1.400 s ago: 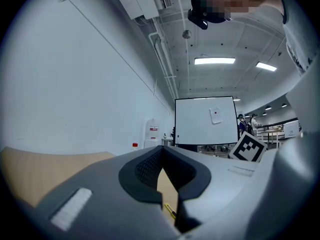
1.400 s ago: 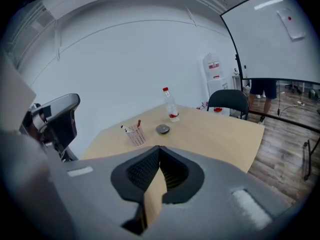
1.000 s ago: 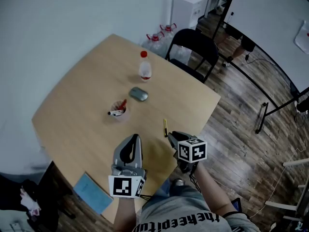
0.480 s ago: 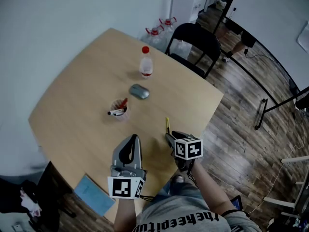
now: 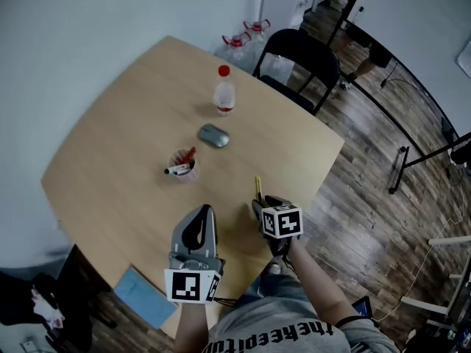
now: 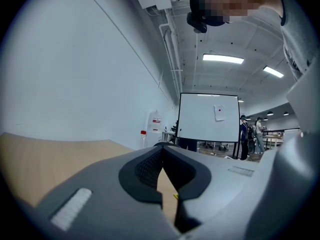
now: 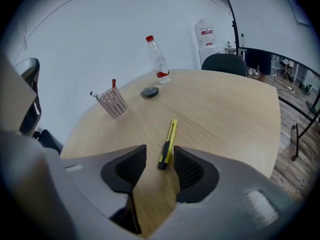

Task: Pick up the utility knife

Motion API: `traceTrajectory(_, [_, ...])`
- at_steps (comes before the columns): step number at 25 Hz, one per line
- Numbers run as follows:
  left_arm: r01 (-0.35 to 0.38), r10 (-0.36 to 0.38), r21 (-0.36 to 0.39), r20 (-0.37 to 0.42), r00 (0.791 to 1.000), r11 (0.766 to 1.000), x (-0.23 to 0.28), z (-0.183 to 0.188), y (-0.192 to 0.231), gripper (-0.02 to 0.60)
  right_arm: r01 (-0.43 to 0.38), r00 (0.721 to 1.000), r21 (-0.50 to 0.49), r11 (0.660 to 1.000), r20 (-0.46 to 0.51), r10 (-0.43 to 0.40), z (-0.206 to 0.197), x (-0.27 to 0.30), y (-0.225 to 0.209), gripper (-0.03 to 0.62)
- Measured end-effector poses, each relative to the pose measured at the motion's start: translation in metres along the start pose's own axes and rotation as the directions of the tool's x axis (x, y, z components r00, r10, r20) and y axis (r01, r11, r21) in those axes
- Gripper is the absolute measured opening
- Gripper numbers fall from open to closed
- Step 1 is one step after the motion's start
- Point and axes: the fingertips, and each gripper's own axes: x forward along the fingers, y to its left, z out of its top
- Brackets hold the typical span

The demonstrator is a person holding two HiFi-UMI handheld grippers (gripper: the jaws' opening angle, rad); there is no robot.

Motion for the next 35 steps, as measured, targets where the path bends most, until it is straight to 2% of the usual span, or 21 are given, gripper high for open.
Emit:
traceTrajectory(10, [-0.007, 0.006, -0.005, -0.012, 1.0, 1.0, 0.001, -0.004, 0.004, 0.02, 0.089, 0.995, -0.09, 0.992, -0.025, -0.092, -0.007, 0.012, -0.003, 0.169])
traceTrajectory(16, [-0.005, 0.005, -0.007, -0.01, 1.0, 1.0, 0.0, -0.005, 0.004, 0.02, 0.148, 0.988, -0.134, 0.98, -0.017, -0.152, -0.008, 0.012, -0.013, 0.067])
traceTrajectory(26, [-0.008, 0.008, 0.0, -0.009, 1.0, 1.0, -0.001, -0.004, 0.001, 0.02, 0.13, 0.991, -0.117, 0.985, -0.007, -0.131, -0.008, 0.009, -0.015, 0.06])
traceTrajectory(35, [-0.013, 0.013, 0.01, -0.004, 1.0, 1.0, -0.004, 0.0, -0.005, 0.02, 0.091, 0.994, -0.09, 0.992, 0.063, -0.086, -0.003, -0.015, -0.012, 0.06])
